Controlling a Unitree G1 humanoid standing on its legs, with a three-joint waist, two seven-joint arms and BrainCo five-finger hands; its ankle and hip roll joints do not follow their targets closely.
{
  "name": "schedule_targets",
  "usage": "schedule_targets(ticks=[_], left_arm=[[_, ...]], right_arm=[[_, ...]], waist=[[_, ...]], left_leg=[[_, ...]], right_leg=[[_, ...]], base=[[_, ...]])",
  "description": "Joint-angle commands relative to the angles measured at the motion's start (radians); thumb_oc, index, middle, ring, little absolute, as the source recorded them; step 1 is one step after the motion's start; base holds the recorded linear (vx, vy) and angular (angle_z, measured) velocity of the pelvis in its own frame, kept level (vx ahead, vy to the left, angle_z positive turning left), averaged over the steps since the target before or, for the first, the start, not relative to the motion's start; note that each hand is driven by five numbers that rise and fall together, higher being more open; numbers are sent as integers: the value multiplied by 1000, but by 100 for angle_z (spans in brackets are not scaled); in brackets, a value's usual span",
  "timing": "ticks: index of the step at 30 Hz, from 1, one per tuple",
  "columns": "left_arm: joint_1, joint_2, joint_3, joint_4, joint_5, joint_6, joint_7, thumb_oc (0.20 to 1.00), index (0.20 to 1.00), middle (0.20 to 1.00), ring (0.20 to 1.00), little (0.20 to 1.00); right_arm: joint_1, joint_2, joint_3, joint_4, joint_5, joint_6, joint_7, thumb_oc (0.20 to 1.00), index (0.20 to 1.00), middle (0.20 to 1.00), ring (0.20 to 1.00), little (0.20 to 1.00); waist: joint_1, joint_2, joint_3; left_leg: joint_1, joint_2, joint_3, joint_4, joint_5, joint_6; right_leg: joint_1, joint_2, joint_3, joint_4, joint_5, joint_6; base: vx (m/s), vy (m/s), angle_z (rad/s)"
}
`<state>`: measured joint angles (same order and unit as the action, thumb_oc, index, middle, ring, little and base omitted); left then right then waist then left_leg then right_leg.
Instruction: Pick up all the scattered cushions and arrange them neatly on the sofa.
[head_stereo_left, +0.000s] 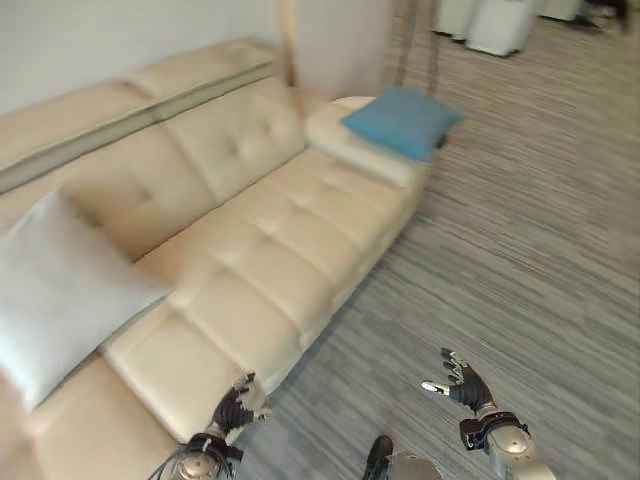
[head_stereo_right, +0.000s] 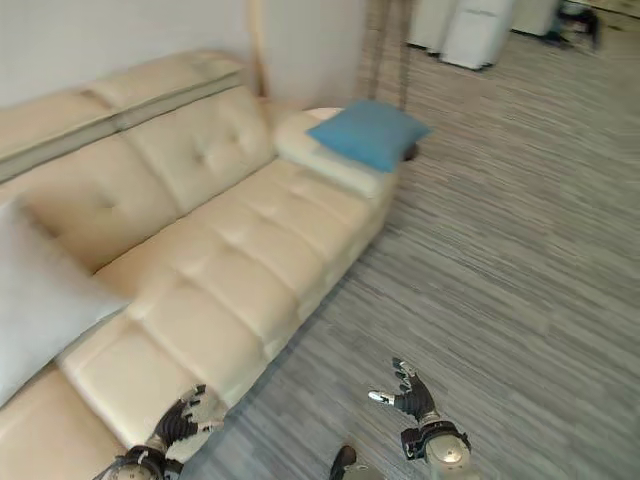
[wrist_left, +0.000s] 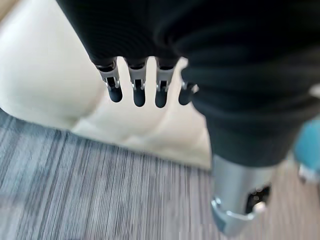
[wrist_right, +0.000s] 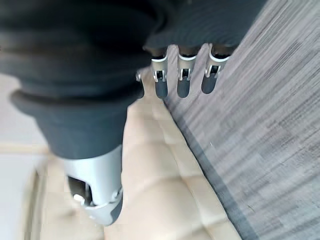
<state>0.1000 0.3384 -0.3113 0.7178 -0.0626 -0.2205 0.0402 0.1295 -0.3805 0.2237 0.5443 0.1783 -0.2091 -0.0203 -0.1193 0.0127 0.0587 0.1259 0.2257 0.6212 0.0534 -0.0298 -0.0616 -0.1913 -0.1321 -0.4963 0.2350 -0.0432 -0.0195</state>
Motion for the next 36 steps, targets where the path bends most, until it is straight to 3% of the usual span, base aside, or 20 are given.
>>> schedule_targets(ticks=[1, 3, 4, 5, 6, 9, 10, 15, 19, 20, 21, 22, 25, 28, 30, 32, 33, 34, 35, 36], left_arm=[[-45, 26, -11, -64, 0, -33, -8, 1000, 1000, 1000, 1000, 1000], [-52, 11, -31, -61, -11, -34, 11, 1000, 1000, 1000, 1000, 1000], [-52, 5, -37, -60, -19, -36, 13, 1000, 1000, 1000, 1000, 1000], [-49, 0, -42, -58, -22, -38, 19, 1000, 1000, 1000, 1000, 1000], [-45, -4, -49, -60, -23, -38, 23, 1000, 1000, 1000, 1000, 1000], [-27, -3, -53, -80, -24, -36, 16, 1000, 1000, 1000, 1000, 1000], [-18, 0, -52, -89, -19, -33, 17, 1000, 1000, 1000, 1000, 1000], [-10, 0, -35, -95, -26, -24, 25, 1000, 1000, 1000, 1000, 1000], [0, 5, -13, -103, -39, -20, 26, 1000, 1000, 1000, 1000, 1000], [6, 8, -3, -99, -45, -22, 26, 1000, 1000, 1000, 1000, 1000], [1, 13, -3, -100, -50, -26, 25, 1000, 1000, 1000, 1000, 1000], [-3, 17, -2, -107, -53, -27, 25, 1000, 1000, 1000, 1000, 1000], [-10, 28, 3, -125, -59, -31, 27, 1000, 1000, 1000, 1000, 1000], [-19, 34, 7, -127, -60, -32, 29, 1000, 1000, 1000, 1000, 1000], [-26, 31, 8, -120, -71, -34, 32, 1000, 1000, 1000, 1000, 1000], [-26, 31, 8, -120, -71, -34, 31, 1000, 1000, 1000, 1000, 1000], [-21, 32, 9, -122, -69, -31, 28, 1000, 1000, 1000, 1000, 1000], [-19, 31, 11, -121, -57, -26, 26, 1000, 1000, 1000, 1000, 1000], [-36, 27, 14, -108, -35, -25, 20, 1000, 1000, 1000, 1000, 1000], [-37, 25, 13, -108, -35, -25, 20, 1000, 1000, 1000, 1000, 1000]], right_arm=[[-27, -18, -38, -36, 32, -41, -12, 1000, 1000, 1000, 1000, 1000], [-39, -28, -25, -40, 43, -39, -25, 1000, 1000, 1000, 1000, 1000], [-43, -28, -21, -41, 48, -35, -26, 1000, 1000, 1000, 1000, 1000], [-49, -30, -11, -41, 50, -34, -25, 1000, 1000, 1000, 1000, 1000], [-55, -30, -2, -45, 47, -36, -27, 1000, 1000, 1000, 1000, 1000], [-57, -35, 12, -38, 39, -33, -29, 1000, 1000, 1000, 1000, 1000], [-61, -39, 18, -34, 35, -35, -34, 1000, 1000, 1000, 1000, 1000], [-64, -45, 16, -39, 33, -34, -40, 1000, 1000, 1000, 1000, 1000], [-60, -49, 12, -63, 28, -33, -32, 1000, 1000, 1000, 1000, 1000], [-54, -42, 11, -66, 26, -31, -20, 1000, 1000, 1000, 1000, 1000], [-54, -36, 14, -80, 28, -33, -10, 1000, 1000, 1000, 1000, 1000], [-53, -34, 14, -91, 30, -32, -3, 1000, 1000, 1000, 1000, 1000], [-62, -28, 16, -104, 34, -33, 6, 1000, 1000, 1000, 1000, 1000], [-67, -17, 15, -98, 31, -33, 7, 1000, 1000, 1000, 1000, 1000], [-77, -28, 14, -95, 25, -32, 1, 1000, 1000, 1000, 1000, 1000], [-76, -29, 14, -96, 25, -32, 2, 1000, 1000, 1000, 1000, 1000], [-78, -35, 15, -96, 19, -28, -4, 1000, 1000, 1000, 1000, 1000], [-83, -42, 16, -99, 10, -24, -8, 1000, 1000, 1000, 1000, 1000], [-87, -48, 14, -107, -9, -15, -11, 1000, 1000, 1000, 1000, 1000], [-87, -48, 14, -107, -10, -14, -11, 1000, 1000, 1000, 1000, 1000]], waist=[[-29, -58, 16], [-9, -63, 42], [0, -66, 48], [17, -80, 52], [31, -87, 56], [60, -86, 62], [80, -72, 66], [103, -61, 66], [126, -65, 54], [129, -79, 38], [129, -96, 28], [127, -103, 31], [122, -98, 43], [123, -86, 41], [105, -48, 44], [103, -48, 45], [95, -38, 61], [77, -38, 80], [50, -37, 95], [49, -33, 100]], left_leg=[[-98, -5, -73, 263, -30, -44], [-158, 21, -173, 413, 21, -58], [-191, -3, -229, 434, 11, -49], [-246, -58, -278, 433, 9, -18], [-285, -90, -320, 408, -6, -7], [-354, -113, -361, 294, -3, 12], [-380, -133, -412, 182, 61, 2], [-421, -136, -450, 42, 135, -16], [-440, -139, -465, 50, 153, -7], [-431, -164, -449, 74, 135, 15], [-412, -195, -430, 95, 94, 43], [-398, -211, -422, 107, 68, 58], [-352, -229, -400, 127, 6, 98], [-298, -240, -385, 123, -37, 116], [-202, -236, -384, 60, -68, 105], [-201, -237, -387, 60, -69, 104], [-152, -235, -389, 50, -102, 97], [-104, -242, -382, 34, -116, 89], [-54, -244, -401, 37, -153, 69], [-49, -240, -402, 40, -158, 68]], right_leg=[[115, 9, 163, -138, -10, 119], [153, 52, 217, -155, -31, 85], [165, 61, 244, -160, -36, 78], [167, 57, 268, -169, -19, 73], [179, 58, 295, -171, -21, 79], [213, 66, 339, -171, -46, 85], [237, 96, 366, -168, -68, 86], [295, 128, 416, -161, -113, 90], [356, 138, 468, -133, -150, 96], [352, 110, 480, -72, -109, 123], [311, 78, 493, 34, -15, 165], [290, 61, 501, 92, 38, 189], [212, 39, 506, 245, 146, 228], [177, 14, 455, 277, 154, 226], [43, 2, 363, 175, 31, 180], [45, 1, 360, 176, 27, 180], [-25, -21, 312, 111, -1, 178], [-82, -47, 260, -30, 62, 182], [-117, -63, 271, -124, 96, 207], [-111, -60, 269, -123, 93, 207]], base=[[231, -353, 3], [211, -296, -32], [116, -173, -120], [144, -124, -148], [163, -90, -127], [309, -57, -107], [307, -38, -80], [348, -4, -49], [532, 100, -67], [593, 189, -88], [712, 222, -88], [486, 156, -78], [319, 96, -43], [340, 79, 21], [475, 46, 4], [240, -17, -4], [465, -139, 5], [811, -309, -1], [564, -279, 6], [486, -244, 28]])
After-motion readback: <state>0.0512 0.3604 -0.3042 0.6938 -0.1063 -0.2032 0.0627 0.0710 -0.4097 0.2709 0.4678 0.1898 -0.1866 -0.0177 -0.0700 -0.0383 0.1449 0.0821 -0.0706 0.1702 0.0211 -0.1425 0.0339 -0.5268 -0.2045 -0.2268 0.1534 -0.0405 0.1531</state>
